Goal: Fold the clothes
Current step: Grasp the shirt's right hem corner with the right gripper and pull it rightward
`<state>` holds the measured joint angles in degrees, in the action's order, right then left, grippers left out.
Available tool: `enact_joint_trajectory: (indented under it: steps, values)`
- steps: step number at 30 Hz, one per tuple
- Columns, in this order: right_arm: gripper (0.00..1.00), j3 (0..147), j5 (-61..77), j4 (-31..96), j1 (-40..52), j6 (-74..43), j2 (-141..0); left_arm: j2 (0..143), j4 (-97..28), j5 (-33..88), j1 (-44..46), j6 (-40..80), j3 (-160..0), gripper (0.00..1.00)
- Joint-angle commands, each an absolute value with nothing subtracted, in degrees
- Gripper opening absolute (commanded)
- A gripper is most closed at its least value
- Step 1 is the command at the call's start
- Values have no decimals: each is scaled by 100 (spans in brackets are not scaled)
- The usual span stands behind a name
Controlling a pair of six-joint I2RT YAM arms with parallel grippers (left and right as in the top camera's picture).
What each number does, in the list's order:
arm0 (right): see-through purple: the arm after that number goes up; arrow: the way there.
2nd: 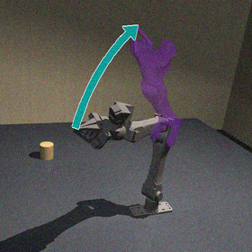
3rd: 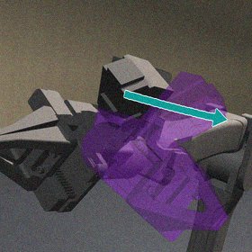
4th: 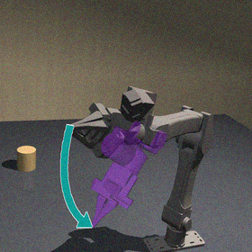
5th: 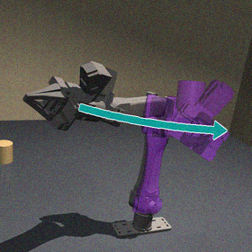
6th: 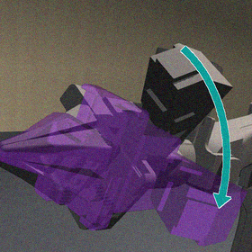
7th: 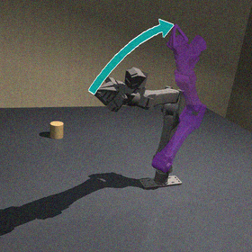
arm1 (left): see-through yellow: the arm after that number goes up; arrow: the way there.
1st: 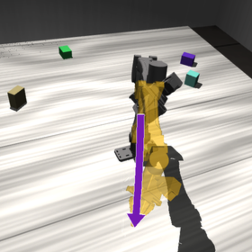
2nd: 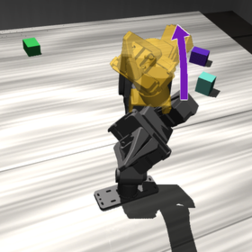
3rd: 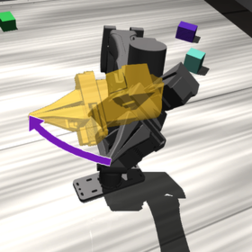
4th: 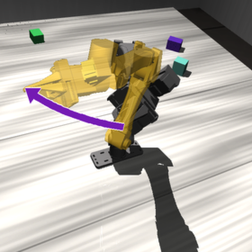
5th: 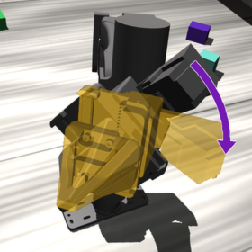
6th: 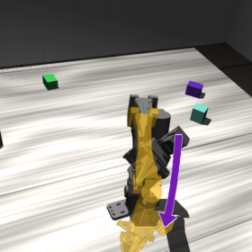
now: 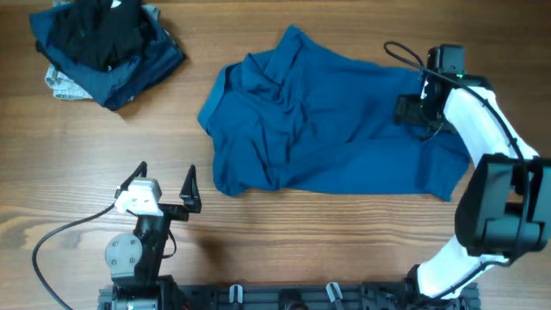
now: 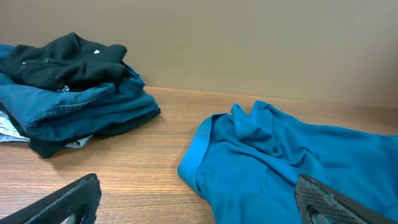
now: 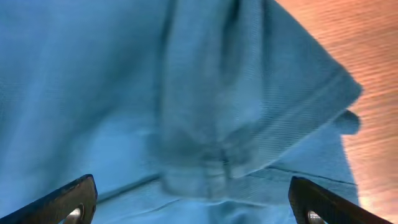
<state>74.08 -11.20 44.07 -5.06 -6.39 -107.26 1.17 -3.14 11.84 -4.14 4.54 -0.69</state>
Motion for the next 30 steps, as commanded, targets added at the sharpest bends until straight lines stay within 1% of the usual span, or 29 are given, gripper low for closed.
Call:
enact_joint_trajectory:
  steps: [1, 7, 10, 13, 15, 17, 18, 20, 23, 24, 25, 26, 28, 30]
  values:
    - [100, 7347, -1824, 4307, -504, -720, -11039, 93, -320, 1253, -451, 342, -36, 100]
    - [97, 7347, -1841, 4246, -504, -609, -11330, 93, -320, 1253, -451, 340, -36, 100]
    - [92, 7347, -1896, 4233, -504, -615, -11502, 93, -320, 1253, -451, 340, -36, 100]
    - [80, 7347, -2152, 4136, -504, -663, -11566, 93, -320, 1253, -451, 342, -36, 100]
    - [66, 7349, -2307, 3990, -504, -666, -11566, 93, -320, 1253, -451, 340, -36, 100]
    - [50, 7349, -2401, 3857, -504, -666, -11566, 93, -320, 1253, -451, 342, -36, 100]
    - [46, 7352, -2445, 3765, -504, -661, -11566, 93, -320, 1253, -451, 340, -36, 100]
    - [40, 7369, -2464, 3638, -510, -648, -11566, 93, -320, 1253, -451, 342, -36, 100]
    - [28, 7441, -2541, 3347, -532, -661, -11566, 93, -320, 1253, -451, 342, -36, 100]
    - [19, 7502, -2596, 3232, -537, -698, -11566, 93, -320, 1253, -451, 340, -36, 100]
    - [9, 7596, -2615, 3159, -545, -770, -11566, 93, -320, 1253, -451, 340, -36, 100]
    - [4, 7693, -2613, 3109, -565, -799, -11563, 93, -320, 1253, -451, 342, -36, 100]
    - [4, 7874, -2615, 2910, -626, -805, -11563, 93, -320, 1253, -451, 340, -36, 100]
    - [4, 7957, -2659, 2456, -781, -812, -11563, 93, -320, 1253, -451, 340, -36, 100]
